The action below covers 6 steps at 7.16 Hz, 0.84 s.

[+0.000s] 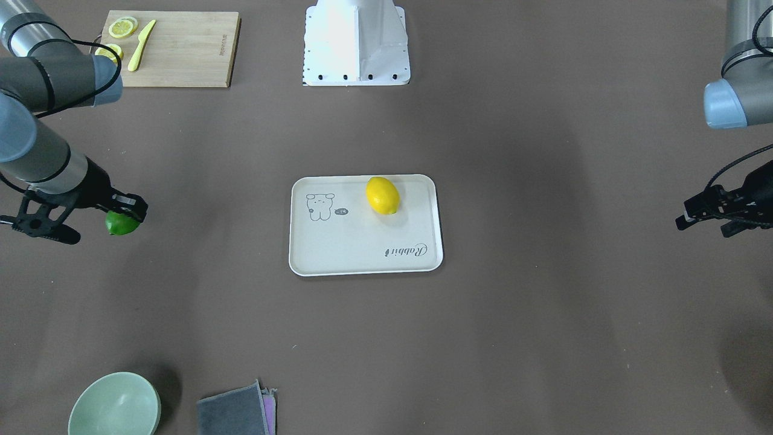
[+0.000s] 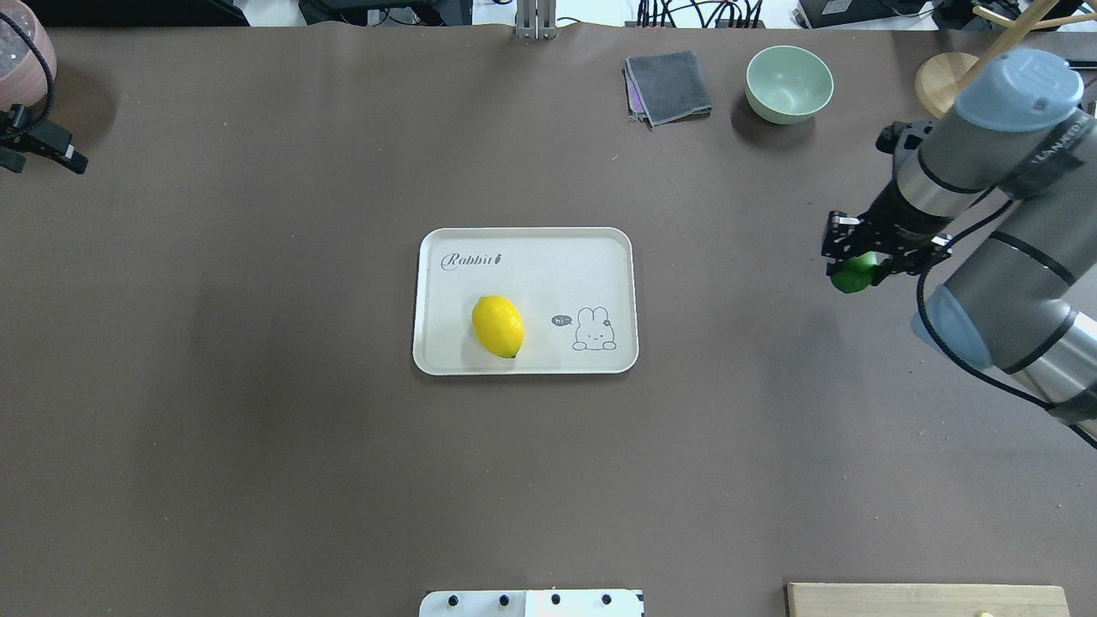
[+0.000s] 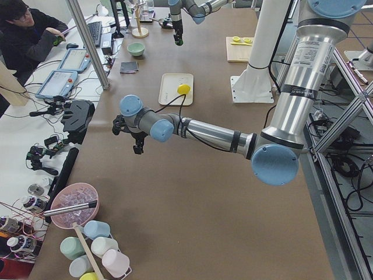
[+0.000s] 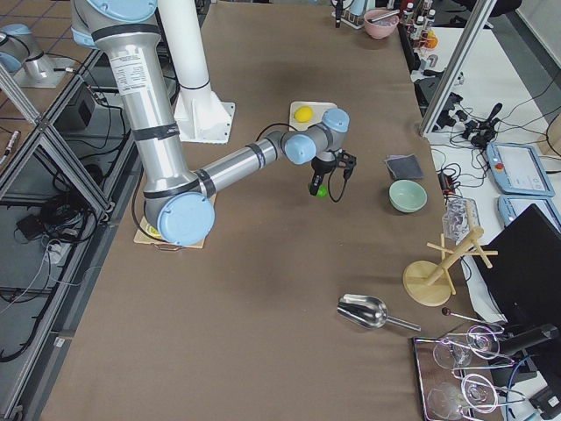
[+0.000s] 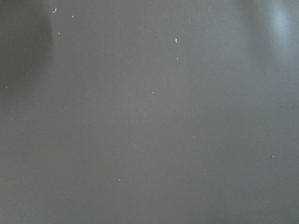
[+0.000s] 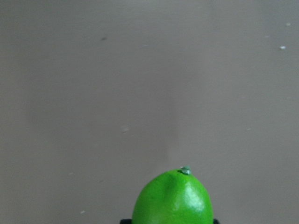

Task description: Place all lemons on tray

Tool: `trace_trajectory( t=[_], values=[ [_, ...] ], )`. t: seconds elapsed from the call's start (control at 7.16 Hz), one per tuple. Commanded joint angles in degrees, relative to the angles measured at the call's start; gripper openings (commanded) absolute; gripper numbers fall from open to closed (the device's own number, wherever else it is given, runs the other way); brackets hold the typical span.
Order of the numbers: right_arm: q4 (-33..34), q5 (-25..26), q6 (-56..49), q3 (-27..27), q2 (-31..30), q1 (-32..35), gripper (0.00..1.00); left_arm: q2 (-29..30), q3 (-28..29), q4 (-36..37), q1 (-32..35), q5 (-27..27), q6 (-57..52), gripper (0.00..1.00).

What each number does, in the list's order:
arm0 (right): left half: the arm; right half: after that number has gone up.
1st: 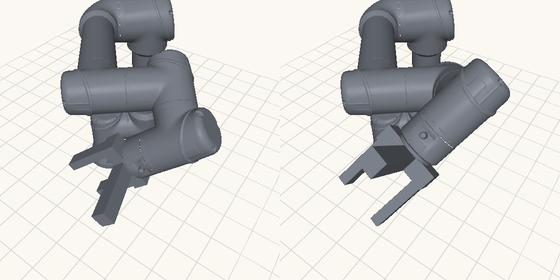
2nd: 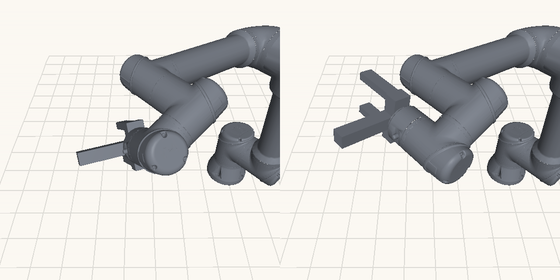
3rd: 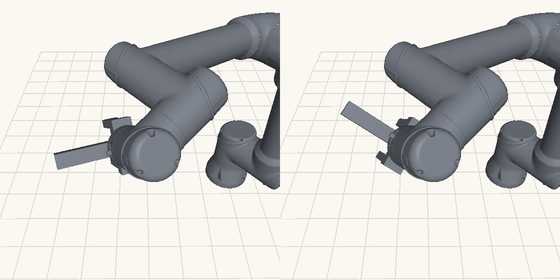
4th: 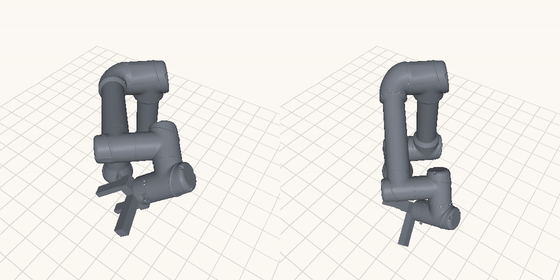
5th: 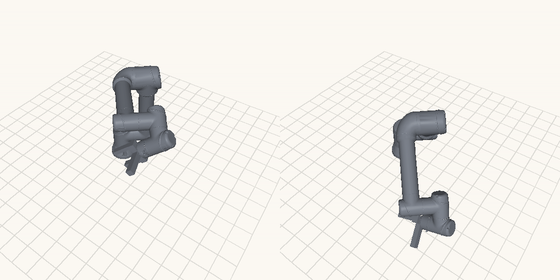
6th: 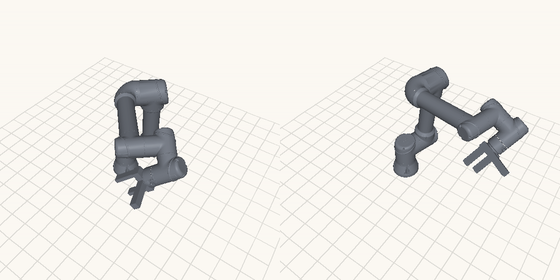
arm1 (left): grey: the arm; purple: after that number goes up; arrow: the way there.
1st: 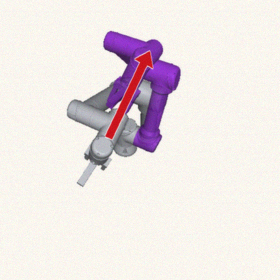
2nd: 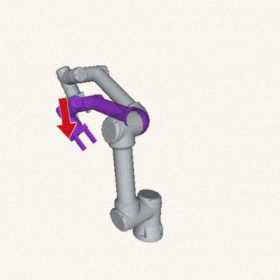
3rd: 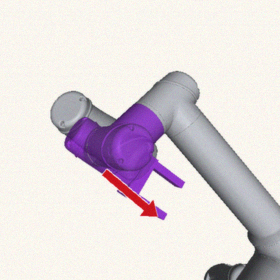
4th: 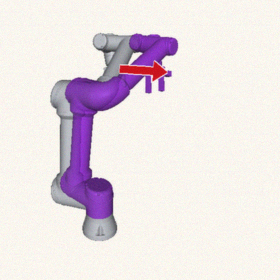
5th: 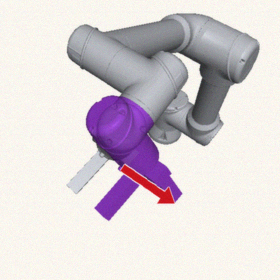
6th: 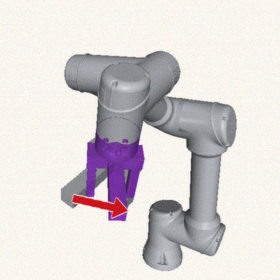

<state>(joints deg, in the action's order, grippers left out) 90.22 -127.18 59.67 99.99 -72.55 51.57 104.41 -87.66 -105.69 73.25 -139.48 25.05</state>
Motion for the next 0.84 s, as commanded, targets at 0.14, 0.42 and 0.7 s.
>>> trace_trajectory(
  t=[0.14,0.42,0.7],
  values=[
    [2.3,5.9,-0.1,1.0,12.9,-11.1,0.00,0.2,-0.1,0.5,0.0,-0.1,0.1,0.97],
    [2.2,7.5,-2.4,-2.1,18.3,-16.3,0.00,0.3,0.1,1.4,-0.2,-0.1,0.1,0.97],
    [2.2,9.9,-2.6,-6.2,22.4,-18.6,0.00,-0.1,-0.1,1.5,-0.2,-0.2,0.2,0.97]
  ],
)
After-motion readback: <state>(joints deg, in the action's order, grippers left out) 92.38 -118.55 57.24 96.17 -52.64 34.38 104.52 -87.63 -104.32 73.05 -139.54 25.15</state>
